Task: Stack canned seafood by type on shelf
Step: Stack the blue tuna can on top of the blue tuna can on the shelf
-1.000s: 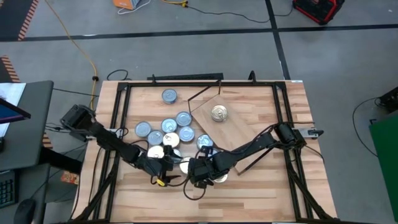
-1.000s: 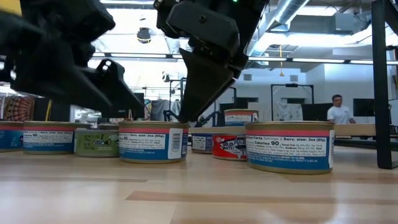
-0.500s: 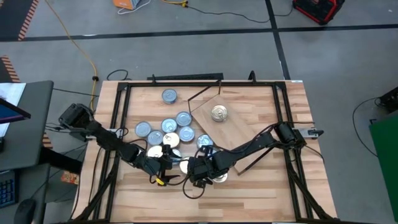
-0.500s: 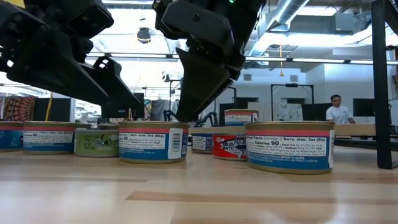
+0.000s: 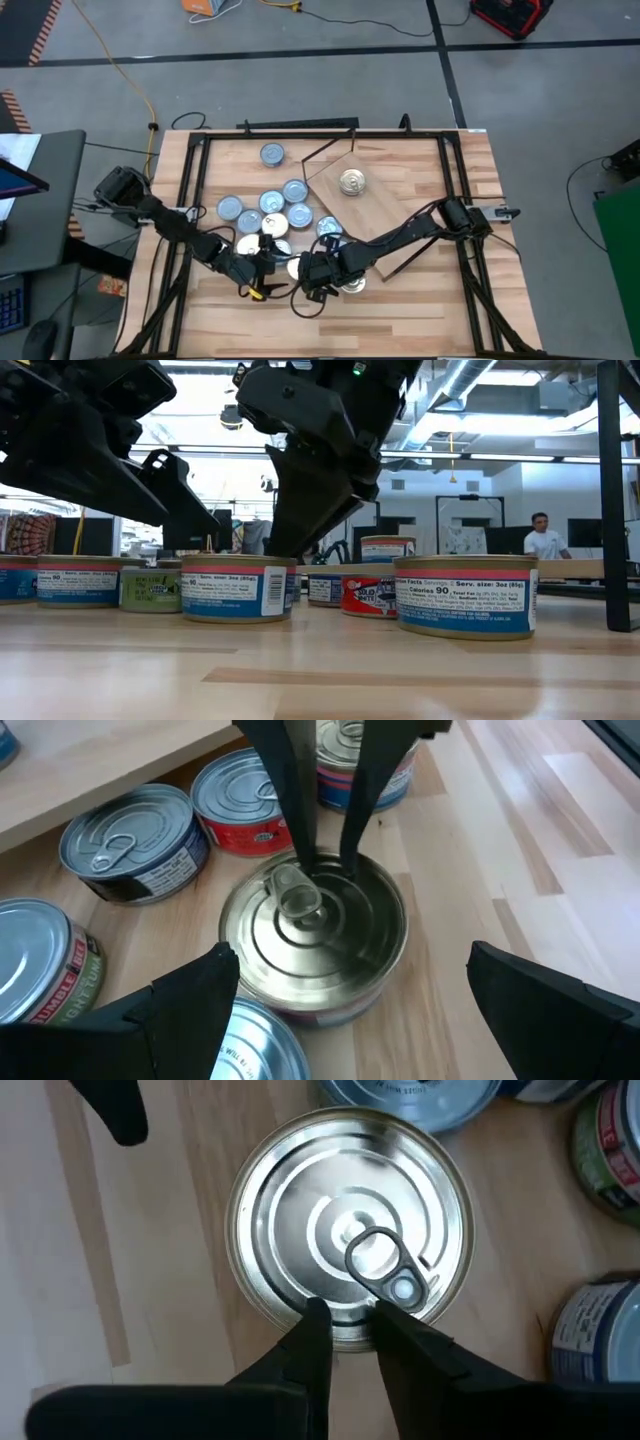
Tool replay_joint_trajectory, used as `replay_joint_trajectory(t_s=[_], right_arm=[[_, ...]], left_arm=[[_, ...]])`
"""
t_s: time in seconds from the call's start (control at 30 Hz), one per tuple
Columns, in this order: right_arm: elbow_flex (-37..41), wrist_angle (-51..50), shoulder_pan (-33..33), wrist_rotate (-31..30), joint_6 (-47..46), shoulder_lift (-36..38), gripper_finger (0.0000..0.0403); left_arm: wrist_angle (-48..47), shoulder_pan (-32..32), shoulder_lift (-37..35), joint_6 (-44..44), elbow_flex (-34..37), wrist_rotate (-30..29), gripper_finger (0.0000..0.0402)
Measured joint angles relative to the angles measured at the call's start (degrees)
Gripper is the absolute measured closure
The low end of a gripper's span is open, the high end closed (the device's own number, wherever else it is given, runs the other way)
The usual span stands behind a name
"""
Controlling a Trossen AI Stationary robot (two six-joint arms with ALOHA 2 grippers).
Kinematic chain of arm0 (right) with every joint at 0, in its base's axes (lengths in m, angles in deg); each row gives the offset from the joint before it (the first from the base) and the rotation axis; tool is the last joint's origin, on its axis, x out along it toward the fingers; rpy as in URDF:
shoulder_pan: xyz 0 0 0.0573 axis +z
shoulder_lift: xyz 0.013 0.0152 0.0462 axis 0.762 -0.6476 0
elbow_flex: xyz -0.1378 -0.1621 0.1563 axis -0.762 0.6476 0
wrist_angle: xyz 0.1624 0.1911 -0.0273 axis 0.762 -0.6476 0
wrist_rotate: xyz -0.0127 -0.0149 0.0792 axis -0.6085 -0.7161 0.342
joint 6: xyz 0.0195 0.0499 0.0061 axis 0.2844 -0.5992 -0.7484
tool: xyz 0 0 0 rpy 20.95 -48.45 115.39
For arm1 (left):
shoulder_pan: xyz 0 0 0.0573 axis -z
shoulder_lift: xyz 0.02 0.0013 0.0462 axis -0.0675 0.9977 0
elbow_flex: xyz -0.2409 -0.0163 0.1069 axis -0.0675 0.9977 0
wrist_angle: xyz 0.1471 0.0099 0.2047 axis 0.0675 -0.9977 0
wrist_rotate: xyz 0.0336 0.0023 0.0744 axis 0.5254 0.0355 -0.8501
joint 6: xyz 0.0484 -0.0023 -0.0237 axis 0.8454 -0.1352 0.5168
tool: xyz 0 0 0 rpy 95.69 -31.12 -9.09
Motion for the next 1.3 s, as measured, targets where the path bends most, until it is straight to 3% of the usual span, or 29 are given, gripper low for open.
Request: replay_joint_trajectory(t_s=[0.3, 0.57, 0.73, 1.0, 1.3], right_arm=[[0.7, -7.1, 1.5, 0.8, -1.6, -0.4, 0.0291], [1.7, -4.8, 1.4, -0.2, -2.5, 0.1, 0.0291], [1.4, -4.8, 1.0, -1.0, -1.5, 0.9, 0.0291], [-3.0, -10.3, 1.1, -1.8, 3.7, 1.0, 0.0291], [-6.6, -16.6, 1.1, -1.7, 8.1, 1.1, 0.0287]], left_arm=[[-0.2, 2.0, -1.1, 1.7, 0.0, -2.0, 0.0024], [-0.6, 2.0, -1.0, -0.1, 0.0, 0.2, 0.0024], [-0.1, 2.0, -1.0, -2.1, 0.0, -1.6, 0.0024], [20.3, 2.0, -1.0, 0.3, 7.3, 0.3, 0.0024], [33.5, 2.4, -1.0, 1.8, 14.2, 3.5, 0.0024]])
